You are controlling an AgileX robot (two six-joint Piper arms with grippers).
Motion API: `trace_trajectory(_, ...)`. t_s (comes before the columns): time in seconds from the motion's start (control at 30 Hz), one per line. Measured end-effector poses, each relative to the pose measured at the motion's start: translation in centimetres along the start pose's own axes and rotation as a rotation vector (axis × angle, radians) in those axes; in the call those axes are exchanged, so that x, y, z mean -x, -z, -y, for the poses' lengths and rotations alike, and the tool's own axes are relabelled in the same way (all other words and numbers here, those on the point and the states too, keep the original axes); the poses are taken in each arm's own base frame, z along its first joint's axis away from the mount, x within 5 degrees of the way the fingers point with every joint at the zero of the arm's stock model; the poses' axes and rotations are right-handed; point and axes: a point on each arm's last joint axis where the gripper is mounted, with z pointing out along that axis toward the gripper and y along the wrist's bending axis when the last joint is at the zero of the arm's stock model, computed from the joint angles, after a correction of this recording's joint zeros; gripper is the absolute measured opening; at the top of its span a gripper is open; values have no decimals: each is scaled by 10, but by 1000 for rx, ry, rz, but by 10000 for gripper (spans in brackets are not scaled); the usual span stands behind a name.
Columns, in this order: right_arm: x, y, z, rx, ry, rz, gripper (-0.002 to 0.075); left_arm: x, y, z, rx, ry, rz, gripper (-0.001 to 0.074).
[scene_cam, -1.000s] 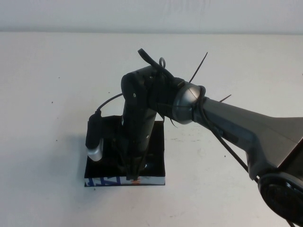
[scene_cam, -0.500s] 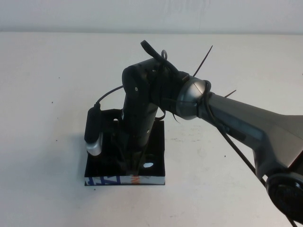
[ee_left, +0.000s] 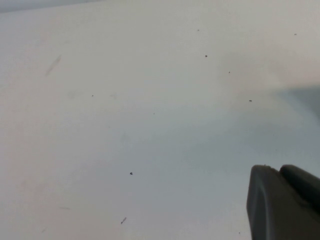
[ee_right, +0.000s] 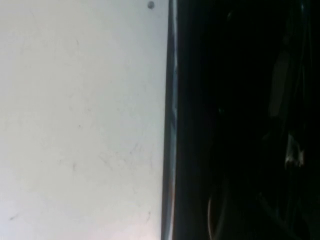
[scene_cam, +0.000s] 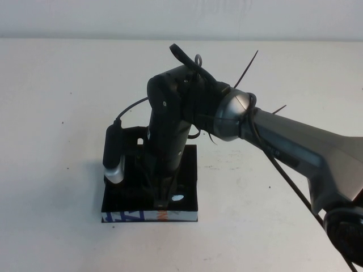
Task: Return glasses to glasses case
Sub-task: Place the glasses in the glasses case
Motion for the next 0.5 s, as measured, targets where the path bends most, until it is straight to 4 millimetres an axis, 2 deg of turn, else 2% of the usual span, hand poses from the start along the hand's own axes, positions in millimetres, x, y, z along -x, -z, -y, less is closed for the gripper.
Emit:
trace_trajectory(0.27, 0, 2, 0, -5, 2, 2, 72, 0, 0, 0, 0, 0, 0, 0)
trace_trajectory(0.5, 0, 2, 0, -5, 2, 2, 33, 0, 0, 0, 0, 0, 0, 0)
